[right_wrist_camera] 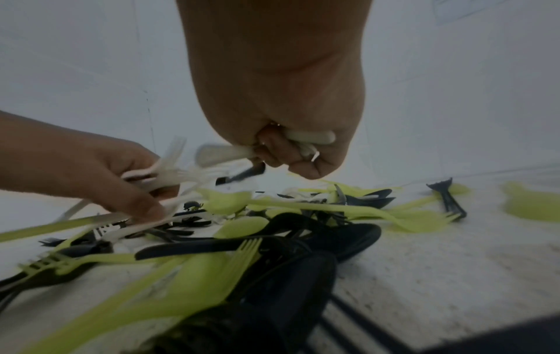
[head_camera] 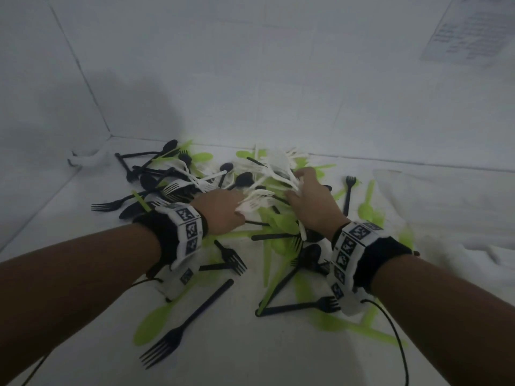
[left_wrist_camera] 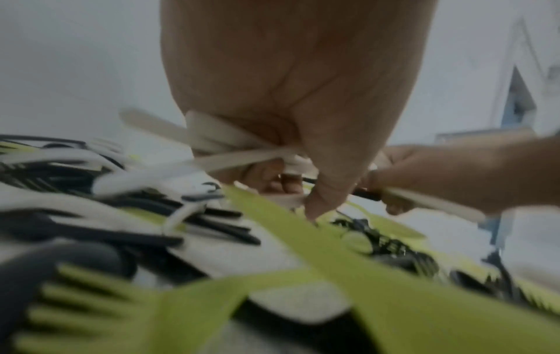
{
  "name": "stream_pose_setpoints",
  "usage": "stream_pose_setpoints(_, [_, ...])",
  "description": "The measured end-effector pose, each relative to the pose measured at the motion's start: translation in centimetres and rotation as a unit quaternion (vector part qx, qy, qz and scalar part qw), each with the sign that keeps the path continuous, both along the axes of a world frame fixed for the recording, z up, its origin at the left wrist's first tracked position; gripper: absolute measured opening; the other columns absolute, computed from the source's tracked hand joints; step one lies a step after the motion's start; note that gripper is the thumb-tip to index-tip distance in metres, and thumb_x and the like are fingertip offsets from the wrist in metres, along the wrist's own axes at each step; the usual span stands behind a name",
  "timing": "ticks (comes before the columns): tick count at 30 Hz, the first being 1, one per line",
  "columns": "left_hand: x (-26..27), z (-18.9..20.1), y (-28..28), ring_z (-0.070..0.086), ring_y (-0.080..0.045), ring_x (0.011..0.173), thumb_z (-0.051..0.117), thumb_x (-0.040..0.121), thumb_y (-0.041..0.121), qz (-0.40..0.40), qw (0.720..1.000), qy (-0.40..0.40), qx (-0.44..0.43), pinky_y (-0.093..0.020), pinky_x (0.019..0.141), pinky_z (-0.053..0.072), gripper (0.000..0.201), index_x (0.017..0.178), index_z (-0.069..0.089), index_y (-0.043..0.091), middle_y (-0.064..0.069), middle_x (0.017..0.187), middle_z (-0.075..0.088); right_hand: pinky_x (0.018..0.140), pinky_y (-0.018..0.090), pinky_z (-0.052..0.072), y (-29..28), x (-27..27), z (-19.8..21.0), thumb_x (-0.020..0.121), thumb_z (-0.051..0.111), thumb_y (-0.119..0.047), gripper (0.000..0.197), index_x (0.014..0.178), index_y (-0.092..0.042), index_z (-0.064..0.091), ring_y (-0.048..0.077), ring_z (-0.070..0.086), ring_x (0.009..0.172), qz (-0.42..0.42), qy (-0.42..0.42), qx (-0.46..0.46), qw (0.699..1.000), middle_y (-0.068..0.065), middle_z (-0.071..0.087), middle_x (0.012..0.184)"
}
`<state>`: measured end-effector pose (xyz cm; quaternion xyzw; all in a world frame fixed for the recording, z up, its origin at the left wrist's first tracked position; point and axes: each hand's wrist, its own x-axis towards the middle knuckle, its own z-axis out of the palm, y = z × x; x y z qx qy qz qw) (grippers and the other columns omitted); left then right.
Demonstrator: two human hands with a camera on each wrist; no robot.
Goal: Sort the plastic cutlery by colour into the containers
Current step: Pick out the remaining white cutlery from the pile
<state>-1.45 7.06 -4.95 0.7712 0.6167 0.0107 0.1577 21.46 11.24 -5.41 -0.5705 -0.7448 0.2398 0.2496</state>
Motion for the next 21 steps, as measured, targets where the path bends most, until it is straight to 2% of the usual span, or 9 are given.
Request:
stream_pose_setpoints(2, [-0.6,1.3,-0.3,0.063,-0.027,0.086,0.055,0.098,0.034,0.009,0.998,-0.041,-0.04,-0.036,0.072,0.05,0.02,0.089,0.048,0.018,-0.002,0.089,0.062,0.064,0.037,0.05,0.3,-0.2,0.1,0.102,0.057,-0.025,0.041,0.133,-0.013,0.032,0.023,0.061,0.071,-0.019,0.029,0.004,0.999,0.001,0.059,0.081])
stream_pose_setpoints(4, [-1.3,2.5,-0.7,0.067,-0.019,0.081,0.054,0.1,0.032,0.01,0.994,-0.067,-0.083,-0.032,0.066,0.052,0.016,0.093,0.05,0.019,-0.002,0.089,0.068,0.063,0.035,0.05,0.7,-0.4,0.3,0.103,0.057,-0.027,0.043,0.135,-0.011,0.032,0.022,0.063,0.073,-0.02,0.023,-0.018,0.999,0.003,0.061,0.085])
stream_pose_setpoints(6, [-2.1,3.2,-0.9,0.063,-0.012,0.074,0.054,0.101,0.034,0.013,0.994,-0.064,-0.092,-0.028,0.063,0.049,0.014,0.091,0.05,0.023,0.001,0.087,0.066,0.066,0.036,0.049,1.2,-0.6,0.3,0.103,0.055,-0.029,0.038,0.132,-0.01,0.039,0.025,0.063,0.079,-0.016,-0.012,-0.035,0.999,0.004,0.062,0.092])
stream_pose_setpoints(10, [-4.2,4.1,-2.0,0.048,-0.008,0.067,0.055,0.102,0.036,0.016,0.993,-0.066,-0.096,-0.024,0.06,0.035,0.027,0.082,0.052,0.018,0.001,0.082,0.054,0.064,0.035,0.04,2.2,-1.7,0.5,0.098,0.053,-0.026,0.018,0.096,-0.009,0.055,0.026,0.058,0.078,0.008,-0.077,-0.018,0.997,0.004,0.059,0.085])
stream_pose_setpoints(12, [-5.3,4.6,-3.0,0.047,-0.001,0.06,0.057,0.103,0.037,0.011,0.993,-0.081,-0.091,-0.017,0.057,0.035,0.033,0.078,0.053,0.016,0.002,0.075,0.053,0.059,0.033,0.035,2.4,-2.5,0.8,0.096,0.055,-0.028,0.022,0.08,-0.014,0.051,0.019,0.052,0.069,0.026,-0.093,-0.012,0.995,0.001,0.054,0.076])
stream_pose_setpoints(14, [-6.5,4.9,-4.0,0.046,0.003,0.057,0.059,0.103,0.035,0.012,0.993,-0.075,-0.085,-0.013,0.059,0.037,0.034,0.075,0.048,0.019,0.005,0.071,0.049,0.055,0.031,0.033,2.6,-3.5,1.0,0.094,0.058,-0.032,0.025,0.077,-0.014,0.053,0.018,0.053,0.066,0.053,-0.11,-0.006,0.992,0.0,0.055,0.072])
stream_pose_setpoints(17, [-8.7,4.9,-5.2,0.045,-0.006,0.063,0.057,0.103,0.034,0.048,0.99,-0.071,-0.109,-0.021,0.064,0.04,0.031,0.08,0.046,0.017,0.001,0.076,0.052,0.054,0.033,0.035,2.6,-5.2,1.0,0.092,0.063,-0.032,0.027,0.074,-0.013,0.056,0.018,0.054,0.062,0.121,-0.123,-0.001,0.985,0.0,0.056,0.066])
stream_pose_setpoints(19, [-10.0,4.7,-6.0,0.045,-0.013,0.066,0.055,0.104,0.033,0.068,0.987,-0.081,-0.12,-0.029,0.068,0.042,0.029,0.083,0.045,0.016,0.0,0.079,0.052,0.057,0.034,0.035,2.4,-6.4,0.8,0.092,0.068,-0.036,0.032,0.069,-0.02,0.052,0.013,0.051,0.06,0.175,-0.146,-0.01,0.974,-0.004,0.054,0.065])
stream_pose_setpoints(21, [-10.8,4.5,-6.7,0.045,-0.011,0.064,0.055,0.104,0.029,0.086,0.982,-0.112,-0.125,-0.027,0.064,0.043,0.026,0.087,0.044,0.013,0.0,0.078,0.052,0.057,0.033,0.035,2.1,-7.5,0.4,0.092,0.07,-0.044,0.038,0.066,-0.026,0.049,0.012,0.052,0.063,0.208,-0.177,-0.021,0.962,-0.005,0.054,0.067])
